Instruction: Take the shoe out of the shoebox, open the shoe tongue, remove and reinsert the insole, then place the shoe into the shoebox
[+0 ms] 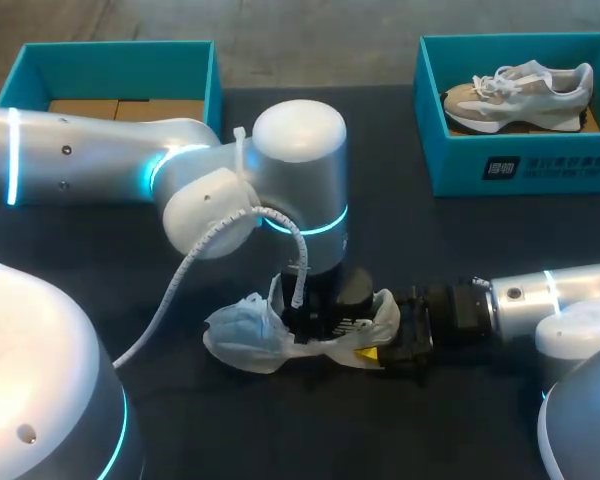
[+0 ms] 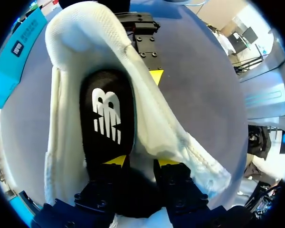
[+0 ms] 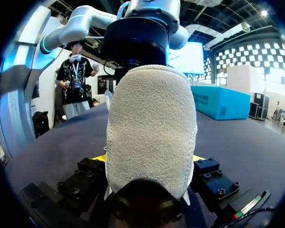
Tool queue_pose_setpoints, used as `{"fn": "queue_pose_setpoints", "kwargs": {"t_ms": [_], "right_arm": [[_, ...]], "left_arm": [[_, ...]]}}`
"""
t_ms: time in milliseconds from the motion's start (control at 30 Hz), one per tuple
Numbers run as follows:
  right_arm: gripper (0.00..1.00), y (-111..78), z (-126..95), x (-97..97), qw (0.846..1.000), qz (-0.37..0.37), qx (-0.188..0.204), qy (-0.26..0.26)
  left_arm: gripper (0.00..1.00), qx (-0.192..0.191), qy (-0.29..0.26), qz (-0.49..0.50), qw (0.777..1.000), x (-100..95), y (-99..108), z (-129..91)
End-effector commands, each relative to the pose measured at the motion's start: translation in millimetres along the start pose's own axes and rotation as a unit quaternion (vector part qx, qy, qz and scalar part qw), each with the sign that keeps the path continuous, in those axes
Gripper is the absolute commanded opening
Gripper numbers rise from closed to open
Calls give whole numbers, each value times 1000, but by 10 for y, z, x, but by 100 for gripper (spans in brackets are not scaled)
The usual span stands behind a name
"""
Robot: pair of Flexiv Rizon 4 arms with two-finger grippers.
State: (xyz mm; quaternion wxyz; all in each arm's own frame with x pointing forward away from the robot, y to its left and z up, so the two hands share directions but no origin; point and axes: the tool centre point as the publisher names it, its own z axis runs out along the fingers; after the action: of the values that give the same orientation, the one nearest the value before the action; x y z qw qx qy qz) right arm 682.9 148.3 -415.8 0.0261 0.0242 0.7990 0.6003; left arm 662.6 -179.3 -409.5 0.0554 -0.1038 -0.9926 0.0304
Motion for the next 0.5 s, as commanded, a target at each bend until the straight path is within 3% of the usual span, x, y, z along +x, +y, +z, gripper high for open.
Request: {"fn": "queue_pose_setpoints", "kwargs": {"t_ms": [33,300,500], "right_arm": [[0,-5,15,14,1000,1,1,0],[0,-5,15,14,1000,1,1,0],[0,-5,15,14,1000,1,1,0]], "left_arm": [[36,2,-6,-2,1000,-76,16,-23],[36,-1,-20,-13,1000,-128,26,-62],[38,-7,-20,-8,1000,-49,15,40]]}}
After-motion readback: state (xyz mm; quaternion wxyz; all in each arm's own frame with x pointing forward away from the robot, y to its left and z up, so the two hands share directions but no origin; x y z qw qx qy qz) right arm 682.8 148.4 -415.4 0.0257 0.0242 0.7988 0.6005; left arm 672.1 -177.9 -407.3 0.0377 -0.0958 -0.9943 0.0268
